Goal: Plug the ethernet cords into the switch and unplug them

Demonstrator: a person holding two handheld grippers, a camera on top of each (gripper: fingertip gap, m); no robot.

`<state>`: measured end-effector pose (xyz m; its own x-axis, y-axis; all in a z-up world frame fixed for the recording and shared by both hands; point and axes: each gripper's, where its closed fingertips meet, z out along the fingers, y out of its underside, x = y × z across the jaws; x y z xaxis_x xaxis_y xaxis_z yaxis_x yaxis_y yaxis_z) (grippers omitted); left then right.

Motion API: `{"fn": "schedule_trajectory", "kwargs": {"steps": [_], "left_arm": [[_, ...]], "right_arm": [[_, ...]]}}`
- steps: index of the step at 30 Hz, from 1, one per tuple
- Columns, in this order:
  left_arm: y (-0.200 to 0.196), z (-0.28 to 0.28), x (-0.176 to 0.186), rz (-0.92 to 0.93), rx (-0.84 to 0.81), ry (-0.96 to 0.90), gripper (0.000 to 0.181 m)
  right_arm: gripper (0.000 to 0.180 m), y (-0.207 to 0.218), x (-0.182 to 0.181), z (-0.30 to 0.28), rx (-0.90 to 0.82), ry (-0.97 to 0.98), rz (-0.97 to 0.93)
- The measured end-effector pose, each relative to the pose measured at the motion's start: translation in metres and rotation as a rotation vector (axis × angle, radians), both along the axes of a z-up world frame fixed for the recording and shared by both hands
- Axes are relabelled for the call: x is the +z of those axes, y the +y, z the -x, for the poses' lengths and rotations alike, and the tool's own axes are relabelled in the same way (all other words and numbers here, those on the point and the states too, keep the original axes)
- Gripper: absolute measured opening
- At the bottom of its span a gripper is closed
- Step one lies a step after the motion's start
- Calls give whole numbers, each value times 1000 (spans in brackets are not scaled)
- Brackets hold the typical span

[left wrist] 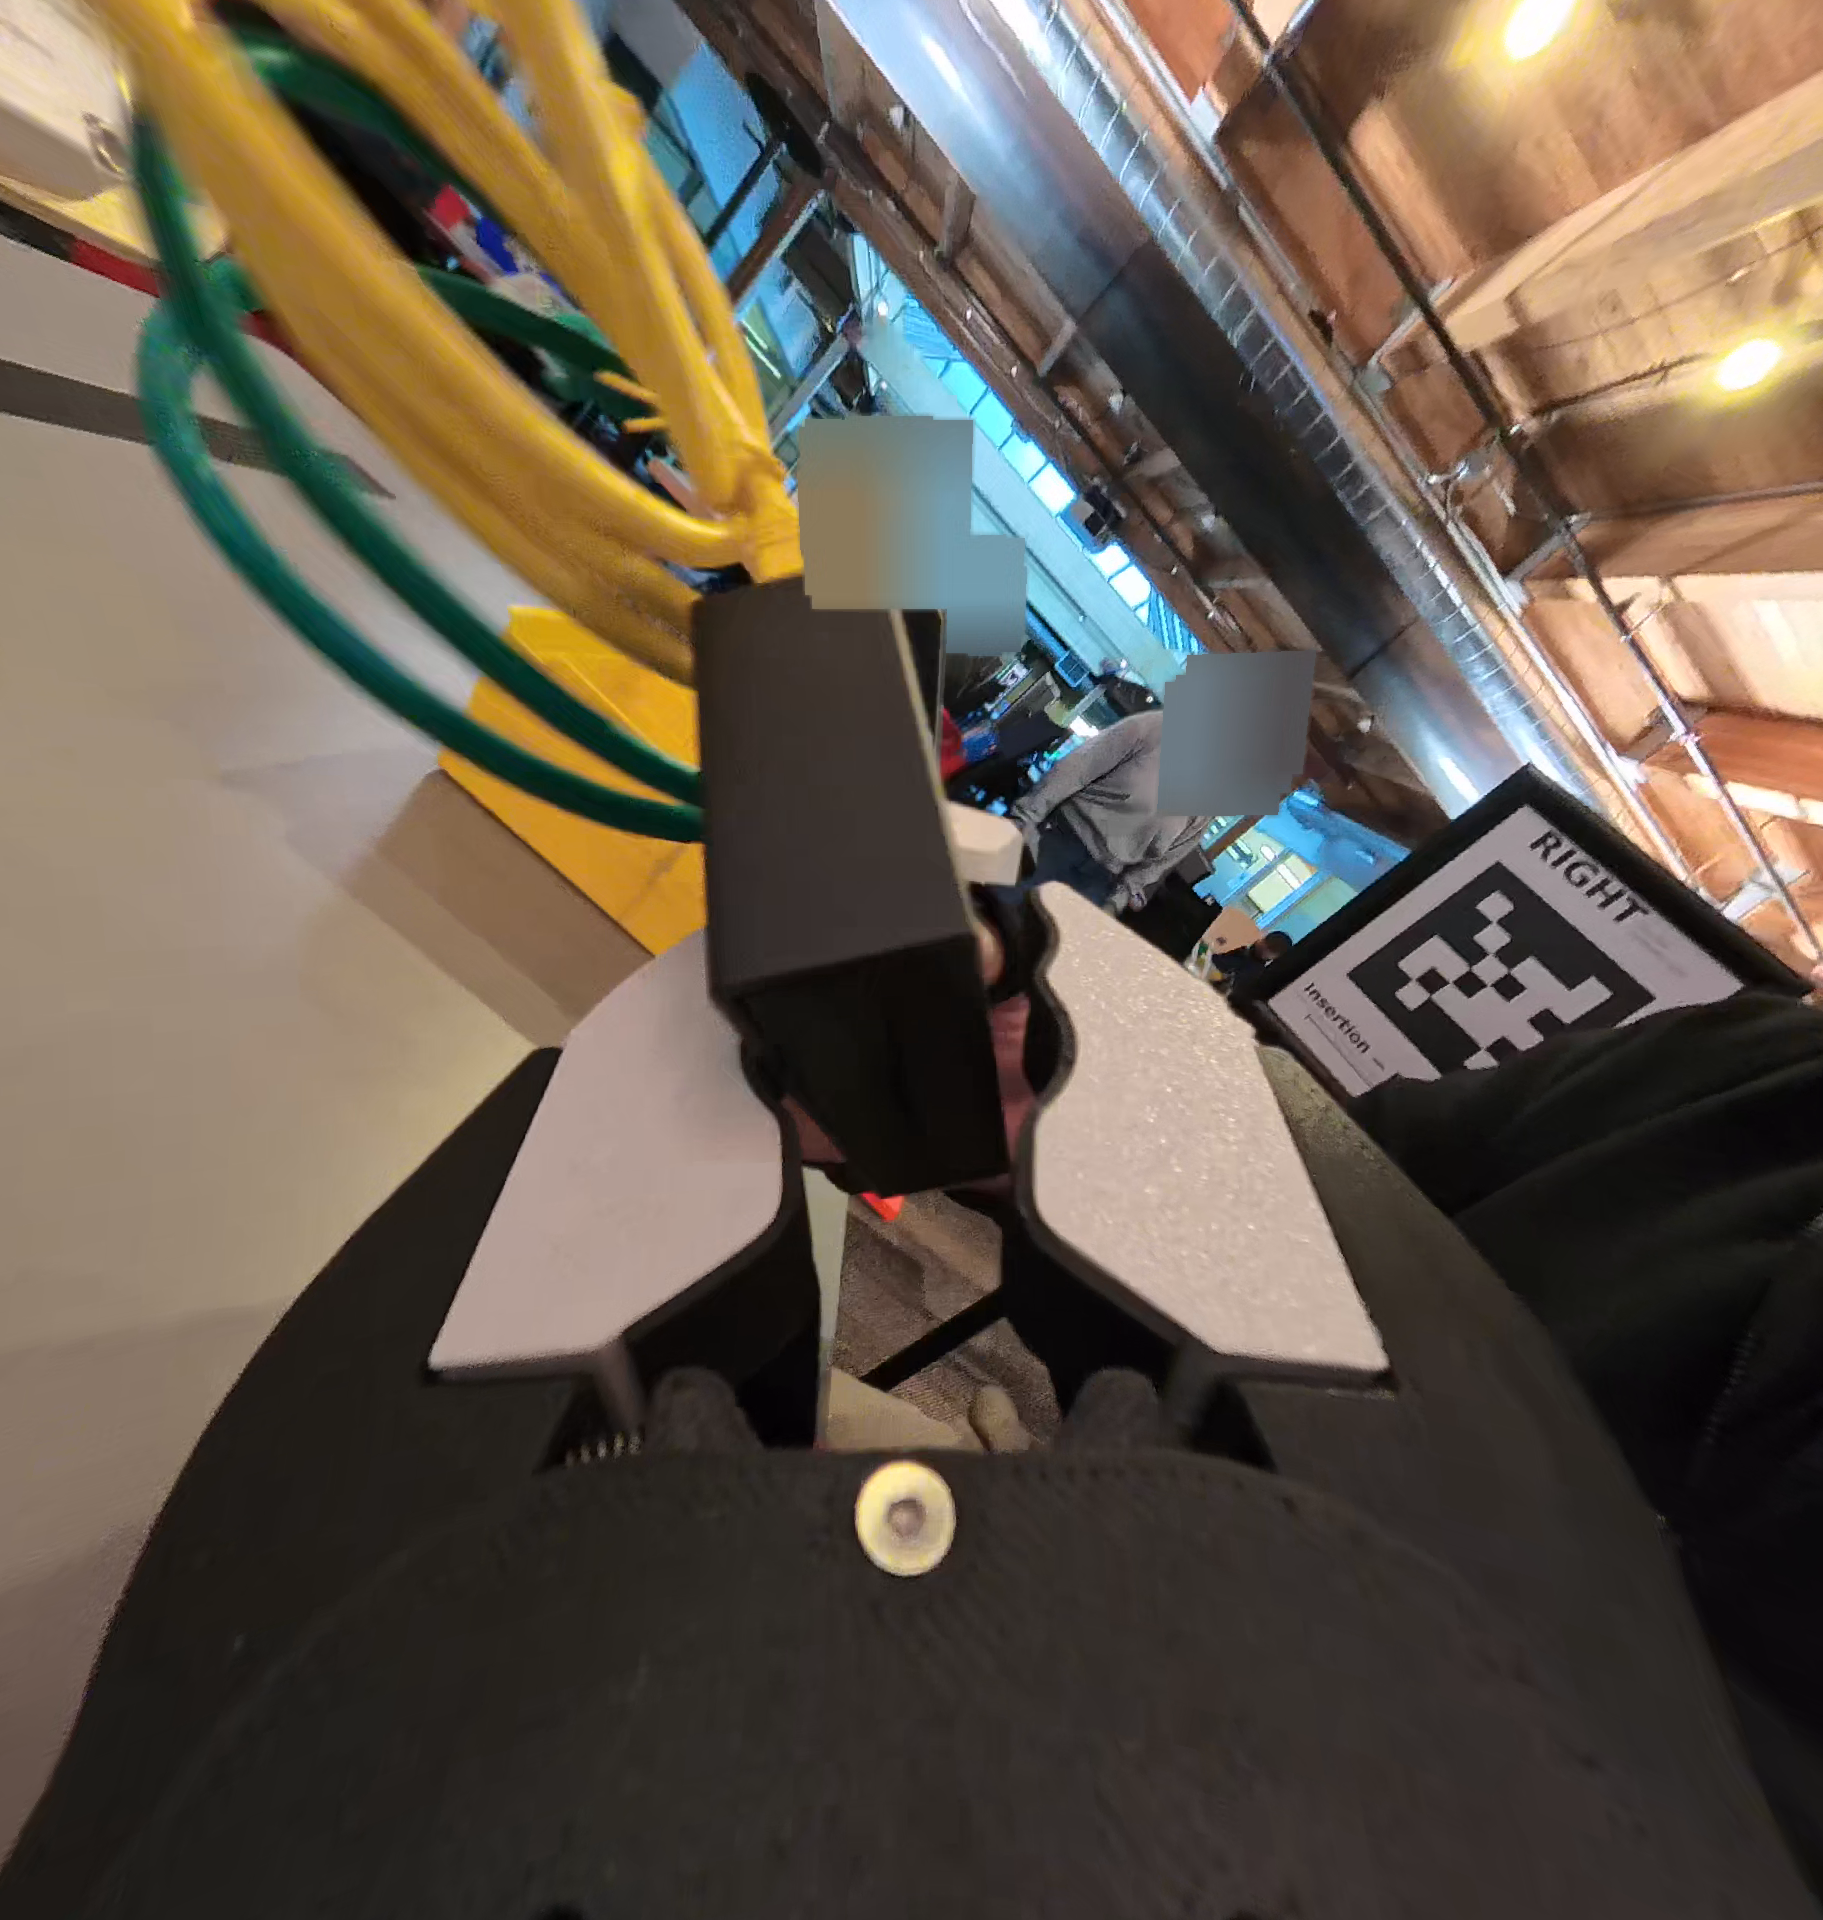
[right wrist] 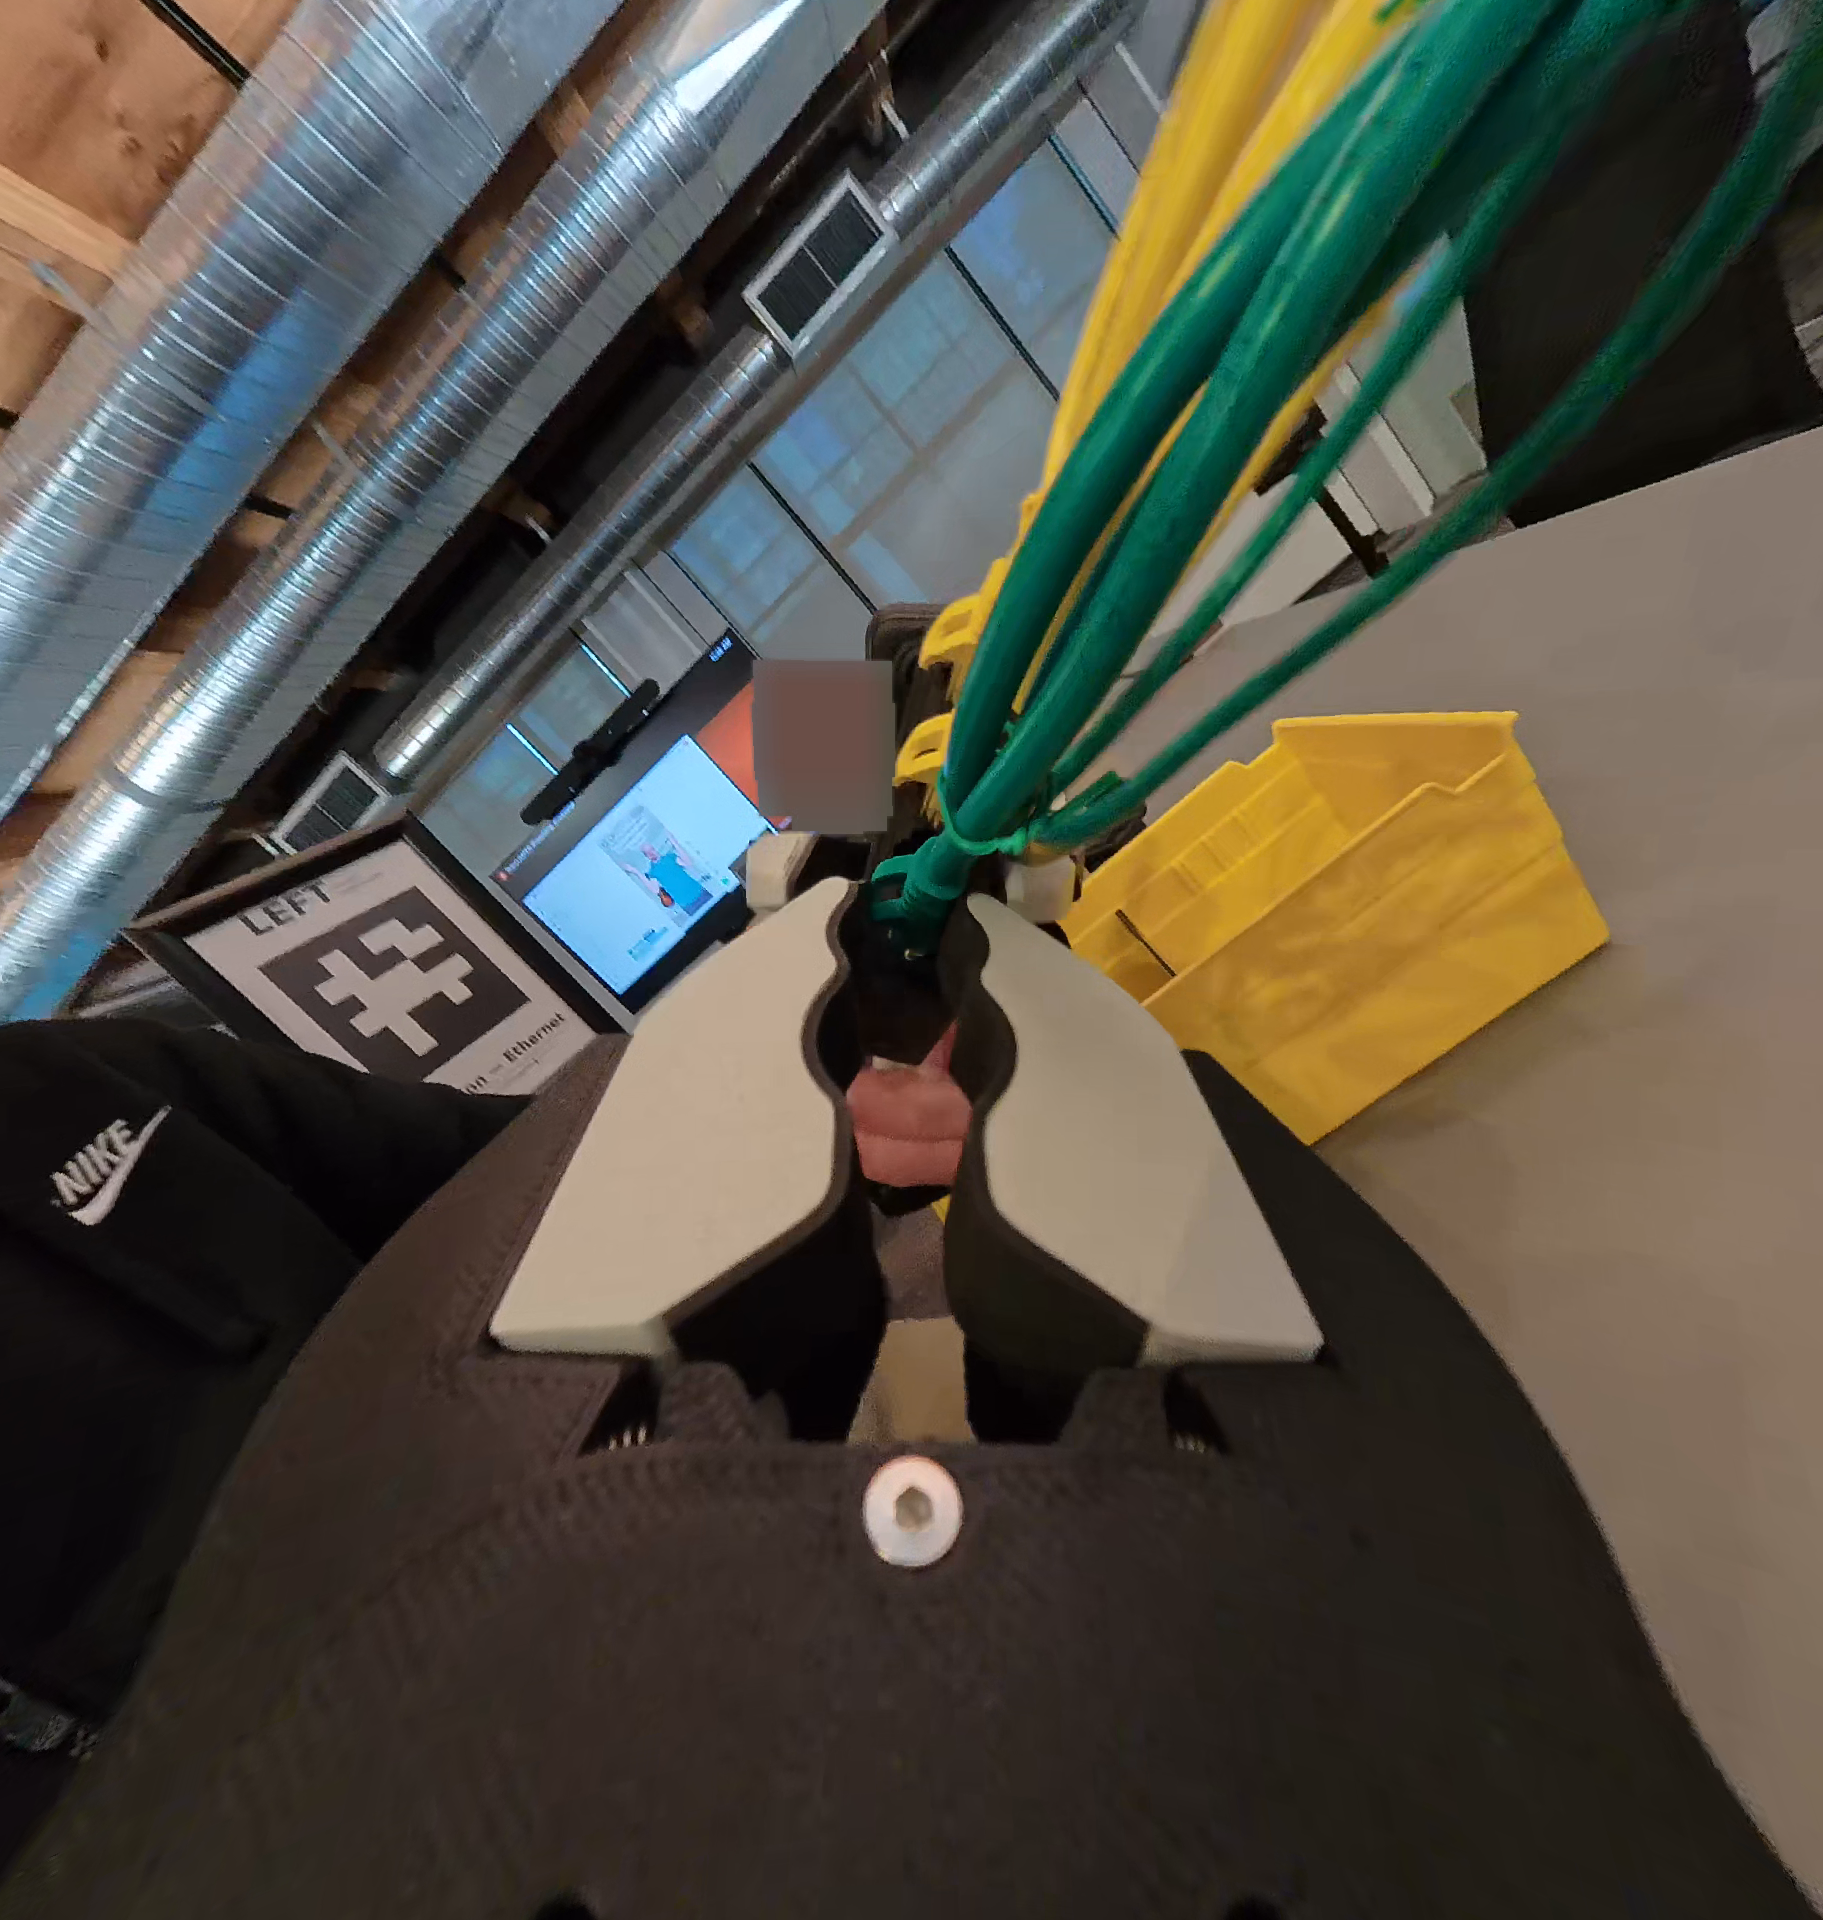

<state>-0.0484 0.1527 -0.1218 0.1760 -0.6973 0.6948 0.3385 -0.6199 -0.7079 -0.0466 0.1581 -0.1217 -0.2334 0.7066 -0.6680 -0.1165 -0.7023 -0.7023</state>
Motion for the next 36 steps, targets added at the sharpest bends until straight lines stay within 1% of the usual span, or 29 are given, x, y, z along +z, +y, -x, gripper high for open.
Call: {"fn": "schedule_trajectory", "kwargs": {"steps": [5,7,10,11,13,15,18,20,24,30,36], "left_arm": [[-2,-6,-4,8,-5,20,35],[-2,-5,-4,-8,23,58,32],[-2,-5,-5,-3,14,74,30],[-2,-7,-6,1,8,71,30],[-5,-12,-11,17,-11,77,30],[-2,-13,-11,32,3,52,30],[-3,-13,-12,50,-7,35,30],[-1,-10,-9,73,-6,-12,30],[1,-6,-10,90,-7,-16,30],[3,-8,-16,101,7,1,30],[2,-8,-17,89,5,45,30]], "right_arm": [[12,-1,2,-3,8,14,7],[13,-2,2,-3,26,22,18],[14,-3,1,-2,49,15,21],[18,-5,0,-1,62,8,23],[15,-4,0,-1,61,6,26],[14,-3,-2,-2,52,-10,17],[15,-4,-4,-4,91,-5,37],[23,-2,-6,-6,98,-3,55],[14,-4,-7,-5,105,-31,28],[14,0,-12,-4,97,-29,67],[12,0,-15,-3,73,-77,5]]}}
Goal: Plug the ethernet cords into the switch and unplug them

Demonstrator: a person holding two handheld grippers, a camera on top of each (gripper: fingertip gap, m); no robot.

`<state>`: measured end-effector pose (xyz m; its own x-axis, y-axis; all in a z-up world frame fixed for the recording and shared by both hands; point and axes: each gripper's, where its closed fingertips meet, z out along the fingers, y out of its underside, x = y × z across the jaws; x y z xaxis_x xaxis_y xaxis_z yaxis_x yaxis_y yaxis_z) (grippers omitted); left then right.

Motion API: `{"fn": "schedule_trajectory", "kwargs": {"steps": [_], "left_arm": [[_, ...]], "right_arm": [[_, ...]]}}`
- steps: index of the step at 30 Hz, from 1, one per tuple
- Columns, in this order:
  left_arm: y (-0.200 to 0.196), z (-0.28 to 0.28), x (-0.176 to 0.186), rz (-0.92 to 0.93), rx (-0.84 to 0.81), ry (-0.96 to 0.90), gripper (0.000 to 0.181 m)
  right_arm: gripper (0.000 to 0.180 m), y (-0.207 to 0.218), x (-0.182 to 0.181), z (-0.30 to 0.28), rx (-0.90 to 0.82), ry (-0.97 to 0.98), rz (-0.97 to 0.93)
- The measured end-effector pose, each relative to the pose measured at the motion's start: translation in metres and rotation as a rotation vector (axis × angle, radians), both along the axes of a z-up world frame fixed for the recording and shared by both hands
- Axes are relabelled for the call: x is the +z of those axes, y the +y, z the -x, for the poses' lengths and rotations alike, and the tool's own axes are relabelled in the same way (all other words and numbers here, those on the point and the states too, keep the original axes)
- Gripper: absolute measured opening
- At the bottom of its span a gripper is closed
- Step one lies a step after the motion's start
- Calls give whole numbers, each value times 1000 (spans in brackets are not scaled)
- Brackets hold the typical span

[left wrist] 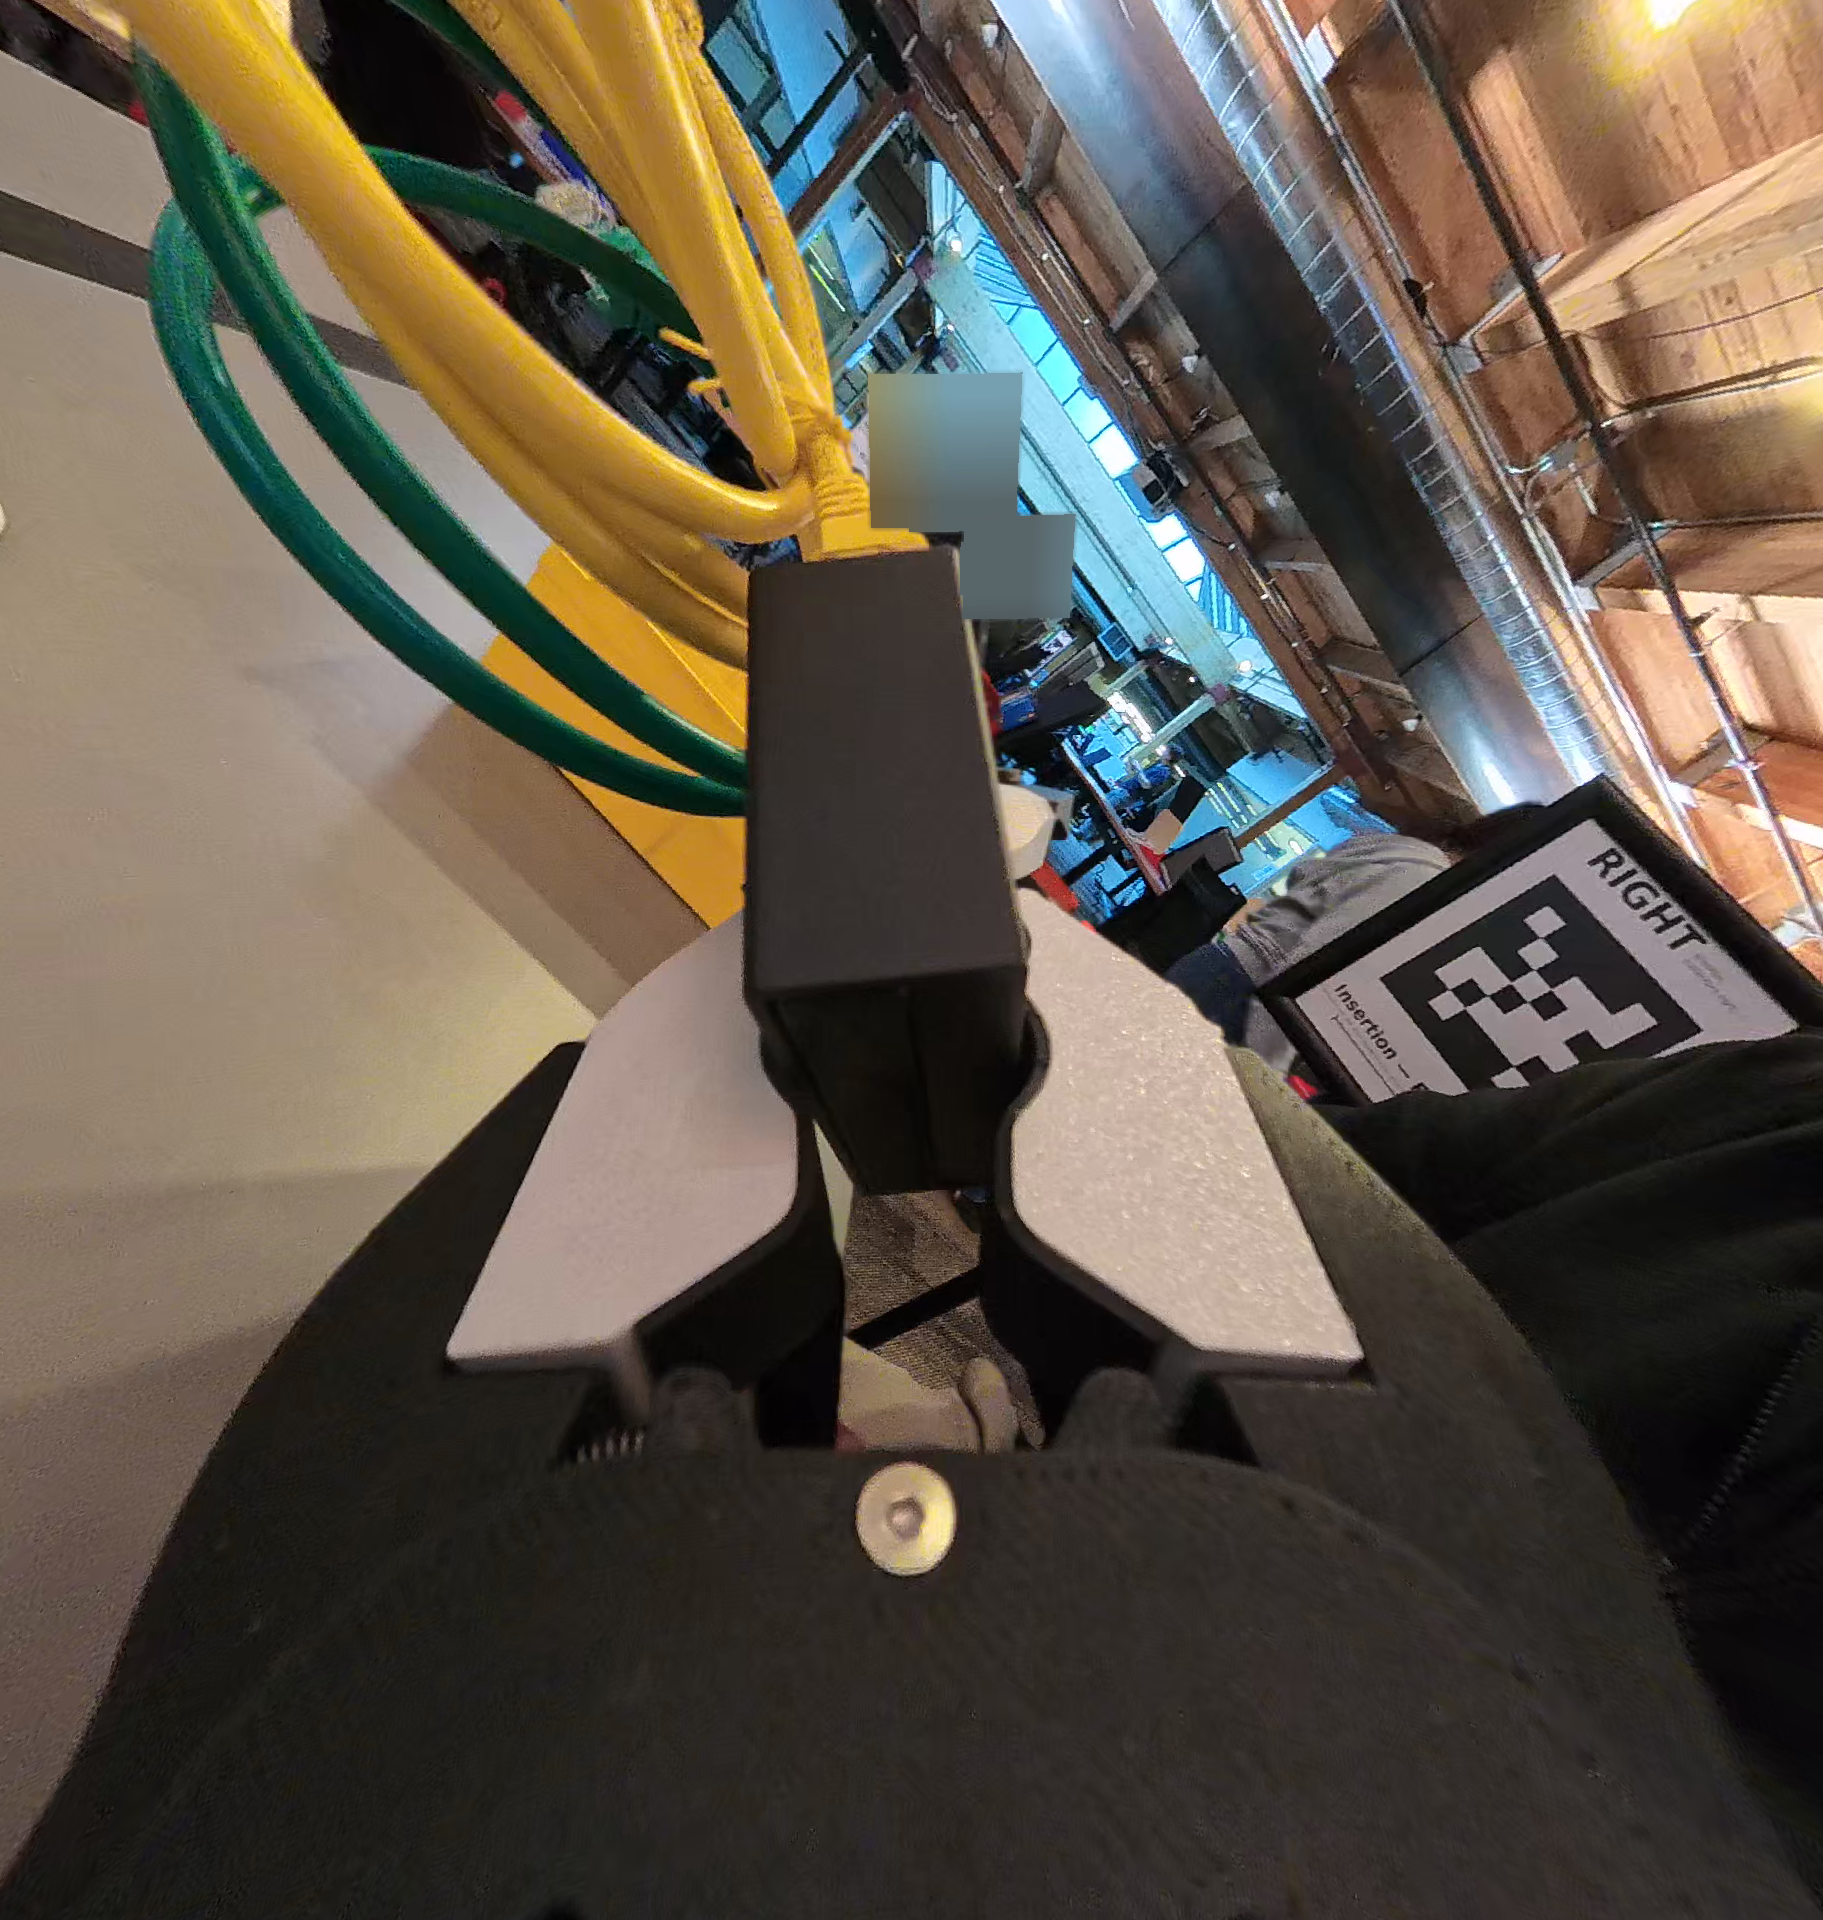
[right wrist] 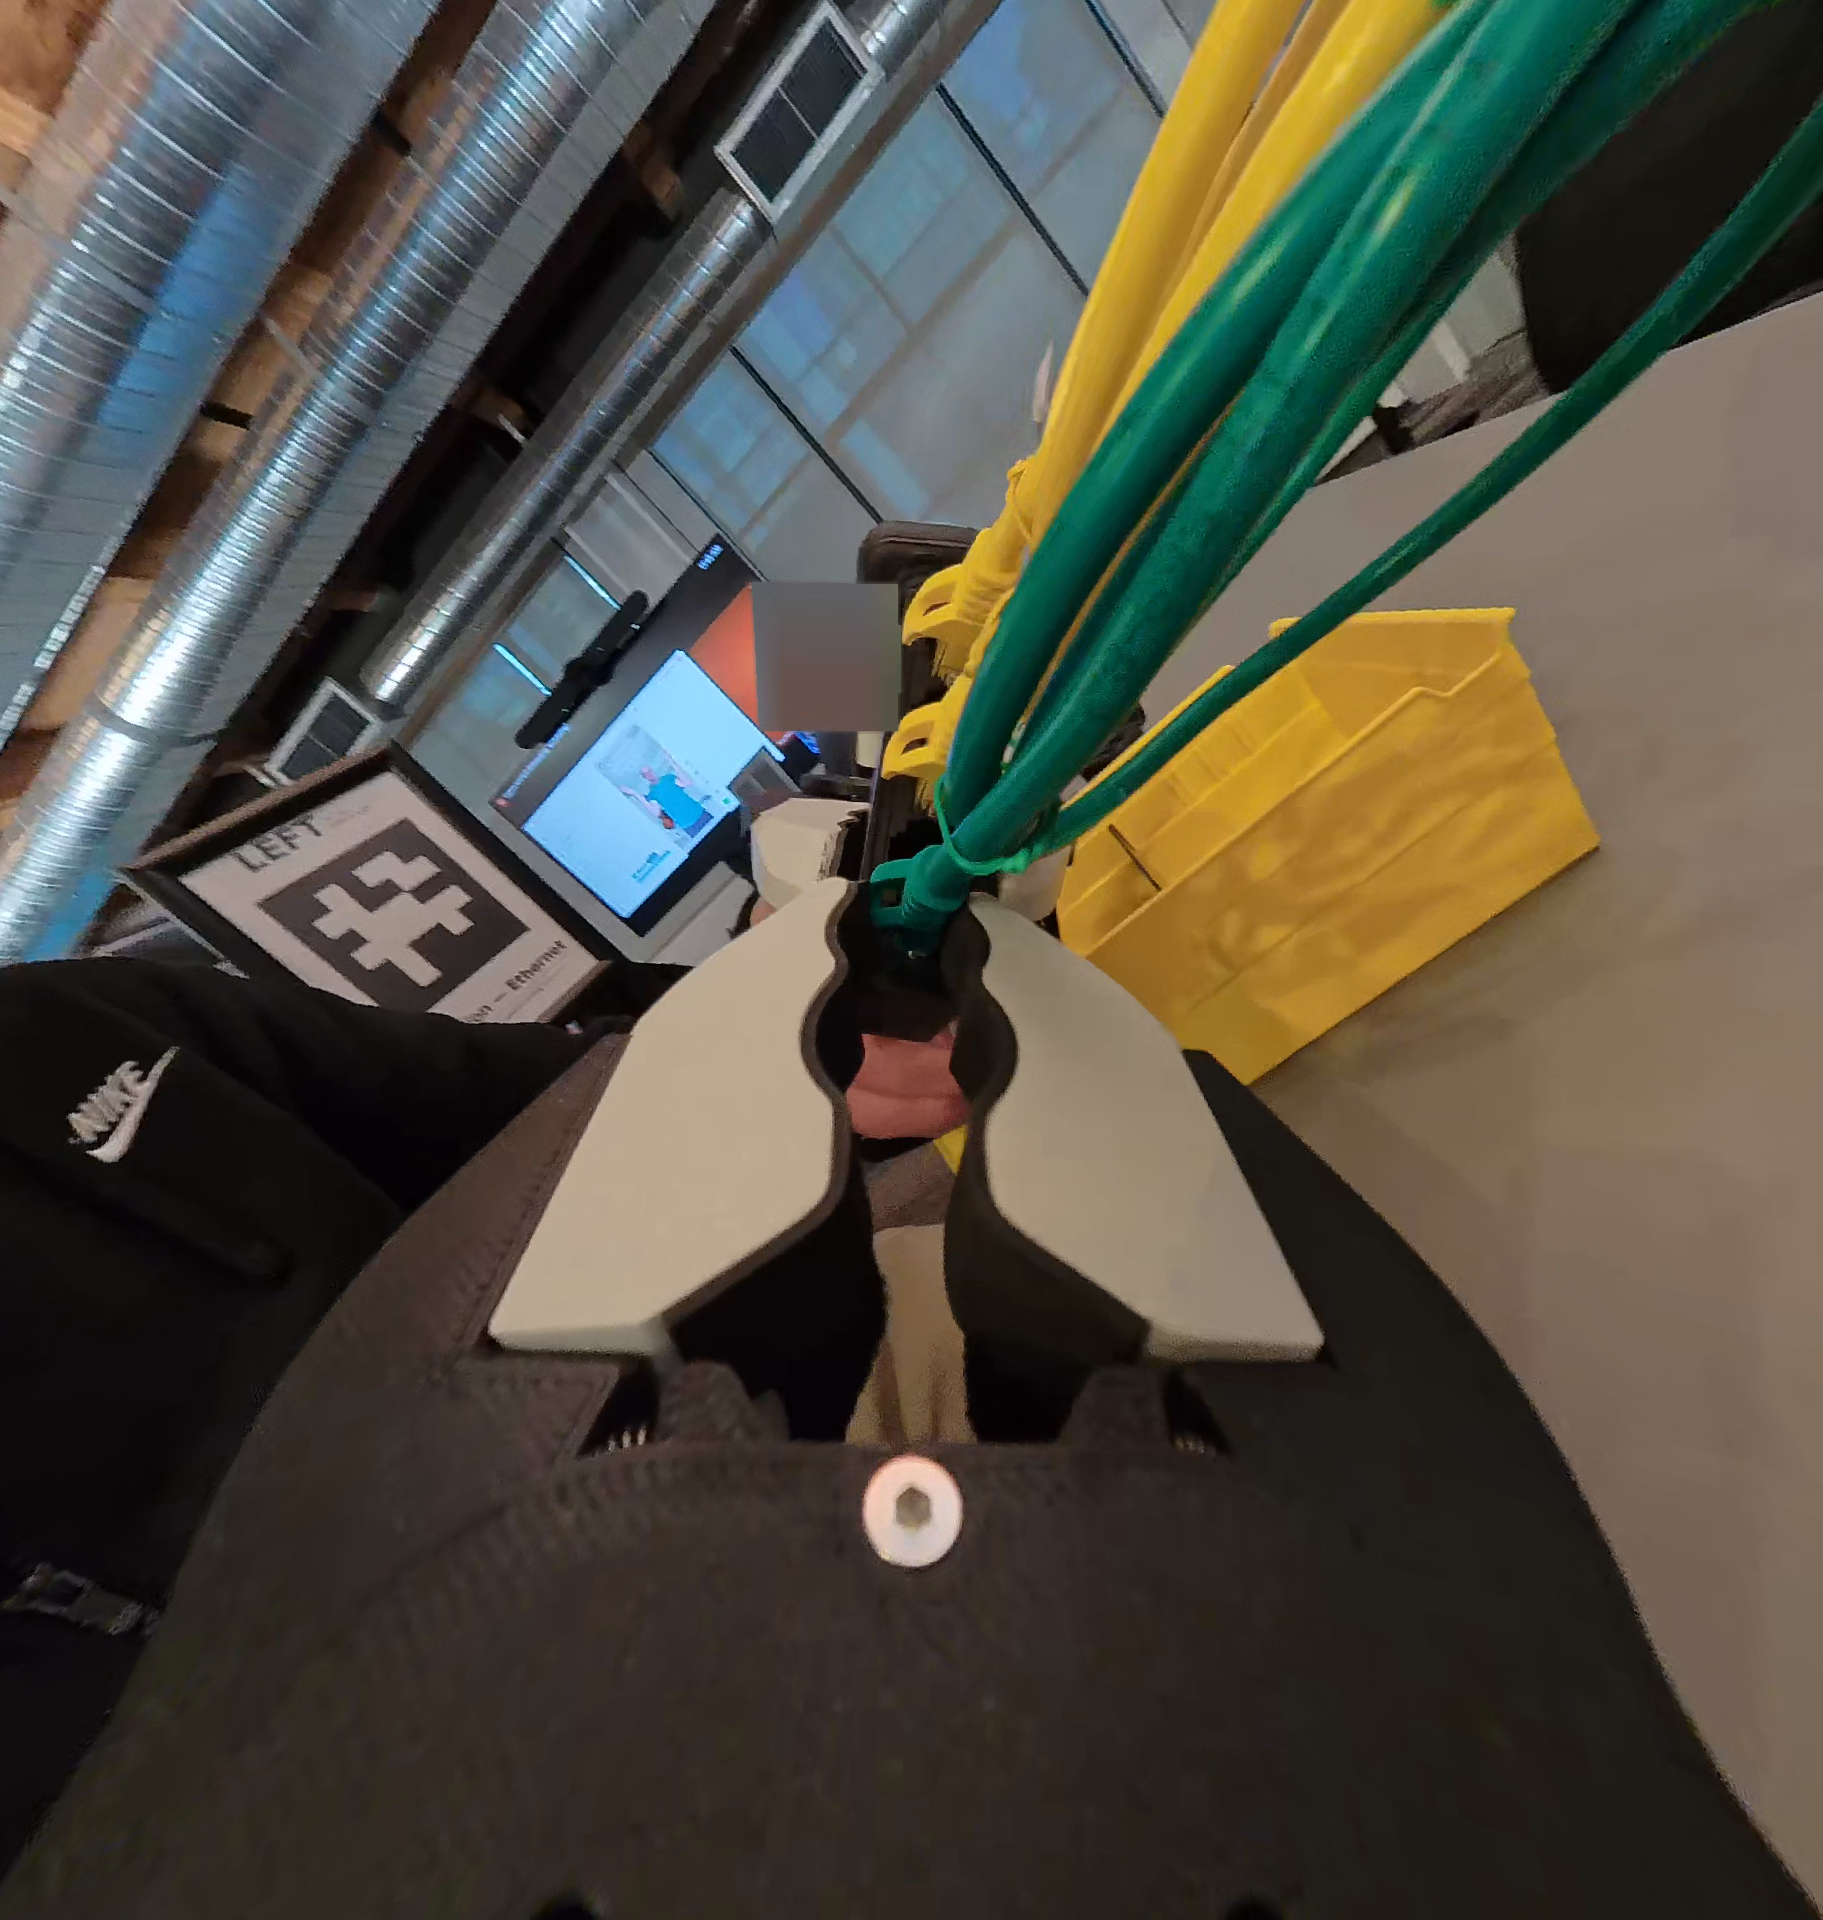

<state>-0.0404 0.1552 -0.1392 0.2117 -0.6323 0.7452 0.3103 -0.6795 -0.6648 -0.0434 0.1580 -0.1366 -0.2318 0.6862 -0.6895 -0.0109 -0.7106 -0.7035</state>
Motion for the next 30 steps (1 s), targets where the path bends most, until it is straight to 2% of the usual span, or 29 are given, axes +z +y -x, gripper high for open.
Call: {"fn": "schedule_trajectory", "kwargs": {"steps": [8,18,21,23,24,26,27,28,30], "left_arm": [[2,-1,0,-9,23,-23,30],[-8,0,21,-149,-30,-64,29],[-3,3,17,-123,-19,-27,29],[-5,5,17,-81,-33,-66,30],[-4,7,20,-71,-19,-72,30],[0,16,27,-32,-17,-112,30],[1,20,31,-2,-36,-148,30],[3,23,32,14,-37,-164,30],[2,24,33,28,-54,-171,31]], "right_arm": [[12,5,0,1,-69,-33,-49],[11,-4,25,1,-91,46,-100],[12,-1,21,3,-69,41,-66],[13,-5,18,4,-40,18,-60],[14,-6,18,2,-49,-14,-114],[29,-5,8,-4,-58,-146,-261],[28,-6,10,-8,-69,-173,-338],[27,-9,12,-10,-91,-217,-483],[33,-12,13,-9,-198,-377,-903]]}}
